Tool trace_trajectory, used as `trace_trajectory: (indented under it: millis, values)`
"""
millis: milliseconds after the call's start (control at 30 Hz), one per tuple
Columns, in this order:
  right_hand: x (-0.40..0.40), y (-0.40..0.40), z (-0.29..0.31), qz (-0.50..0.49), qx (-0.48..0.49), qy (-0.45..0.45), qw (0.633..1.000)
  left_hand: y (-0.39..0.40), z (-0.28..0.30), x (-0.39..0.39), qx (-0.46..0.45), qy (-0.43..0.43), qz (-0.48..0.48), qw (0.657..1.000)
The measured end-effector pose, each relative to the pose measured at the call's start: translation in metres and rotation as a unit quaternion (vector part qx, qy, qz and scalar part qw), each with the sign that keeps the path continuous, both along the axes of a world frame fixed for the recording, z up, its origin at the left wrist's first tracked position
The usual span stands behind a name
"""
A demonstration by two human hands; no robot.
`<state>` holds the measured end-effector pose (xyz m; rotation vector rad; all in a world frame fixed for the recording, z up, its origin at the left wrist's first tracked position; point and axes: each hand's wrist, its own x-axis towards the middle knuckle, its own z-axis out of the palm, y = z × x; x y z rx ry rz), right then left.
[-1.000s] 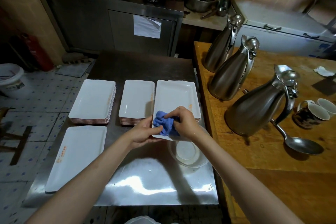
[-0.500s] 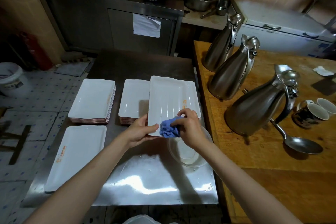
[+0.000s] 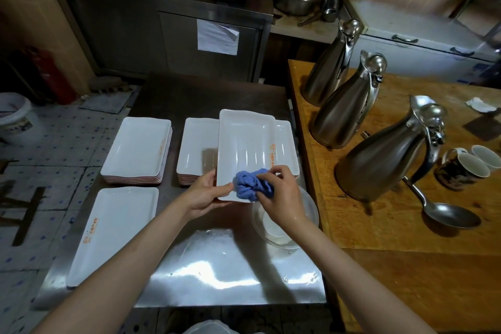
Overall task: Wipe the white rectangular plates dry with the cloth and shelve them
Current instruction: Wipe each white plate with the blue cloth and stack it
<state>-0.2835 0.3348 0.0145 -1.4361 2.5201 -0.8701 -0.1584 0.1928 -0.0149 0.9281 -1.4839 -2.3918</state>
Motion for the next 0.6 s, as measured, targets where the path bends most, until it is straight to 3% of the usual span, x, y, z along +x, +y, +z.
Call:
trace_trajectory:
  millis: [267,600]
  values:
    - [-0.011,-0.012,-0.008,0.057,-0.052,0.047,0.996,-0.004,0.000,0.003,-0.020,-0.012,-0.023,0.999]
    - [-0.035,-0.047,0.010,0.021,-0.071,0.049,0.996,0.000,-0.001,0.000,-0.010,-0.015,-0.026,1.000]
